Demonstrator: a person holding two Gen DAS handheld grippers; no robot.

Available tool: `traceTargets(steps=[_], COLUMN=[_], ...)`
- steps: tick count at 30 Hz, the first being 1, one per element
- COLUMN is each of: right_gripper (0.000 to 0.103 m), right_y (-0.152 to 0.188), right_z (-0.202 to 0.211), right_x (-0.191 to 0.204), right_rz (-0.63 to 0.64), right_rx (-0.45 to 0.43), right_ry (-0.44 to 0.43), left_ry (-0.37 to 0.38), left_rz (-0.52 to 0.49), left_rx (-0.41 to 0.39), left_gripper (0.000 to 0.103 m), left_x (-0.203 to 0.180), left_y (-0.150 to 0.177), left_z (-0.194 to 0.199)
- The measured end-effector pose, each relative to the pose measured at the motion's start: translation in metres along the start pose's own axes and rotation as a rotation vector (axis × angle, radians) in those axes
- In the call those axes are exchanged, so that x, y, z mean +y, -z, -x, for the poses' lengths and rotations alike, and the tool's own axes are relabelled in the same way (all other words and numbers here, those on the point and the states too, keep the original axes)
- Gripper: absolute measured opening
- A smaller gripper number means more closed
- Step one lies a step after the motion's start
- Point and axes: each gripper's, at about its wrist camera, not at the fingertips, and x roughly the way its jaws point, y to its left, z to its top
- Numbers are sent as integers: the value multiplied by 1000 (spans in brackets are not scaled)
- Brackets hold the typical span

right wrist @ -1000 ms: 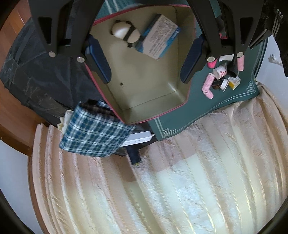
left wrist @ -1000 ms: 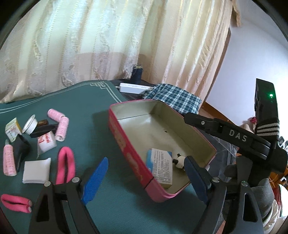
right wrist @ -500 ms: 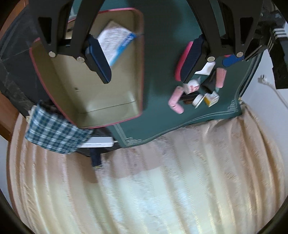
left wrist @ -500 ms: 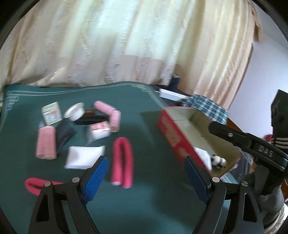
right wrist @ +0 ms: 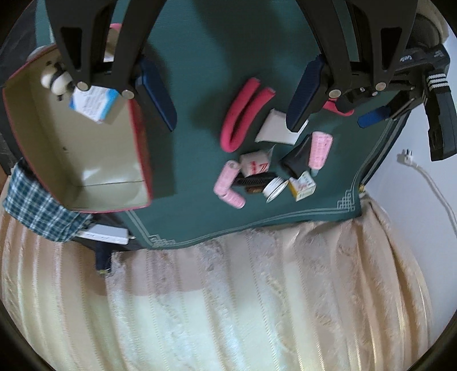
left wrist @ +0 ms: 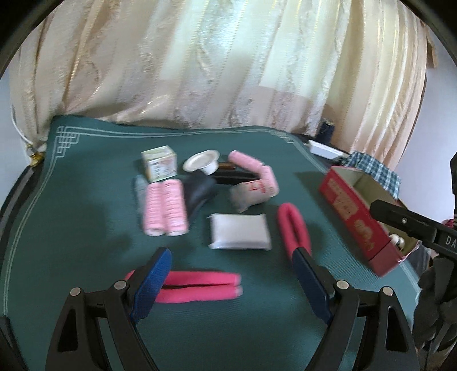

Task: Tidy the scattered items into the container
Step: 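Move both grippers away from the tin back over the scattered items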

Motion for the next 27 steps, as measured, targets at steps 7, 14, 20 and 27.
traceTargets(steps=[7,14,20,27], right_gripper=[82,82,82,82], right_y=[8,12,13,14], right_z=[-21,-35,-41,-42], right_x=[15,17,14,7], right_rz=[10,5,-7,-23], right_rx=[66,104,115,118], right_ry=[-5,2,-4,-13], left_ry=[-14,16,2,-134], left_rz=[46,25,63,30], left_rx=[45,74,57,46], left_gripper=[88,88,88,88], left_x=[31,26,23,-1], left_y=[17,25,16,6], left_z=[-8,-17,-22,-43])
